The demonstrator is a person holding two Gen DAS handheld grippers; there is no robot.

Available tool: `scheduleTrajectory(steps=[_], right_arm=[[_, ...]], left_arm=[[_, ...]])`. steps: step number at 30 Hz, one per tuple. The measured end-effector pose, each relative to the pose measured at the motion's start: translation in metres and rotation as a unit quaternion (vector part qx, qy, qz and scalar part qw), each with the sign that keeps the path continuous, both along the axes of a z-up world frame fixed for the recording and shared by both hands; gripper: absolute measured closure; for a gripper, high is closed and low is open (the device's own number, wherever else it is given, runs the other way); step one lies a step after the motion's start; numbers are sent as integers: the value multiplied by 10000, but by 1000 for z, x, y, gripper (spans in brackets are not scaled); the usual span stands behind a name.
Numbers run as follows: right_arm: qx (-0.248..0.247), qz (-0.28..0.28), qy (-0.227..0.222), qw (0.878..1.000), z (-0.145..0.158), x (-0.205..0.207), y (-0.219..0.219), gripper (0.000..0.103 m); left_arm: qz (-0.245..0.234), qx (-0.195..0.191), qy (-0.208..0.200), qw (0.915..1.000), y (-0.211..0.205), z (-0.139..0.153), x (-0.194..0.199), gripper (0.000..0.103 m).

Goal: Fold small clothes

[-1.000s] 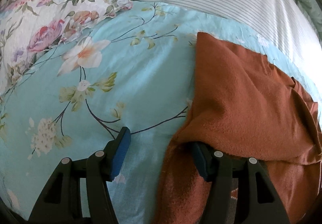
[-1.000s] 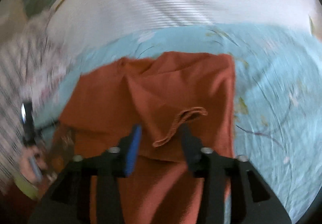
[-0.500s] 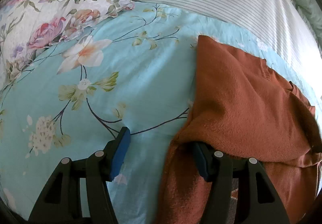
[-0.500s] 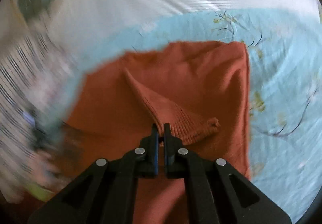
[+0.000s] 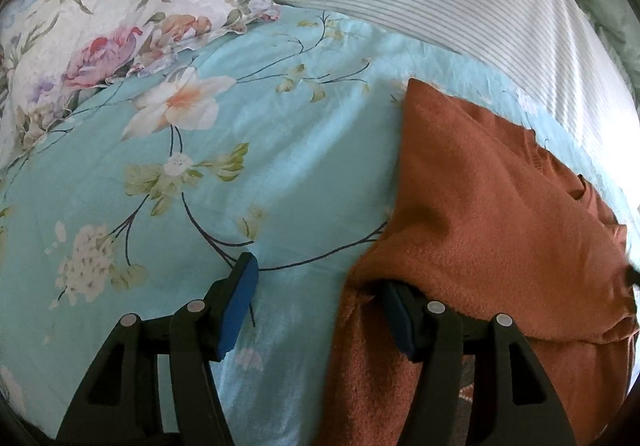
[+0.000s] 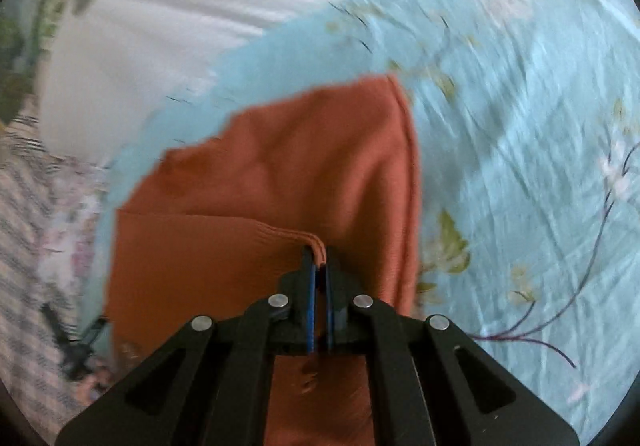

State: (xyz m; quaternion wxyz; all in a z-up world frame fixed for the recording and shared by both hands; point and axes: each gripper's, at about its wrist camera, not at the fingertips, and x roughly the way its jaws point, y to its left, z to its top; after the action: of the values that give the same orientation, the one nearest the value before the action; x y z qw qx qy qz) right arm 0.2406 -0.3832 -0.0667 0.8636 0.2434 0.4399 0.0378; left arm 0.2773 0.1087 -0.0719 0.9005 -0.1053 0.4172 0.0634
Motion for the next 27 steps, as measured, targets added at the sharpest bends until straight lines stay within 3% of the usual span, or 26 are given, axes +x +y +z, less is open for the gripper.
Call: scheduleTrajectory(steps=[5, 7, 10, 12, 14, 17, 20, 24, 27], right_arm=[[-404, -326, -126, 9986, 12, -14, 10, 97], [-651, -385, -467, 9960, 30, -28, 20, 97], [-681, 40, -786, 9946, 41, -35, 43, 96], [-622, 496, -469, 9957, 27, -24, 60, 92], [-880, 549, 32, 9946, 2, -15, 65, 91], [-406, 322, 12, 9987, -5, -24, 49, 91], [-429, 223, -151, 9987, 9, -44, 48, 87], [-273, 322, -445, 9981, 26, -66, 59, 70], [-7, 538, -580, 9969, 32, -78, 77, 69]], left_arm=[[-5, 58, 7, 10000, -1, -1, 0, 40], [4, 51, 8, 10000, -1, -1, 0, 40], [20, 94, 16, 10000, -2, -1, 1, 40], [33, 104, 23, 9999, -3, -1, 1, 40], [27, 53, 35, 10000, 0, -1, 1, 40], [48, -4, 78, 10000, 4, 3, -6, 39], [8, 103, 95, 9999, 2, 14, -25, 43], [-438, -183, -363, 9982, -9, 48, -38, 43], [-874, -296, -408, 9949, -31, 56, -15, 41]])
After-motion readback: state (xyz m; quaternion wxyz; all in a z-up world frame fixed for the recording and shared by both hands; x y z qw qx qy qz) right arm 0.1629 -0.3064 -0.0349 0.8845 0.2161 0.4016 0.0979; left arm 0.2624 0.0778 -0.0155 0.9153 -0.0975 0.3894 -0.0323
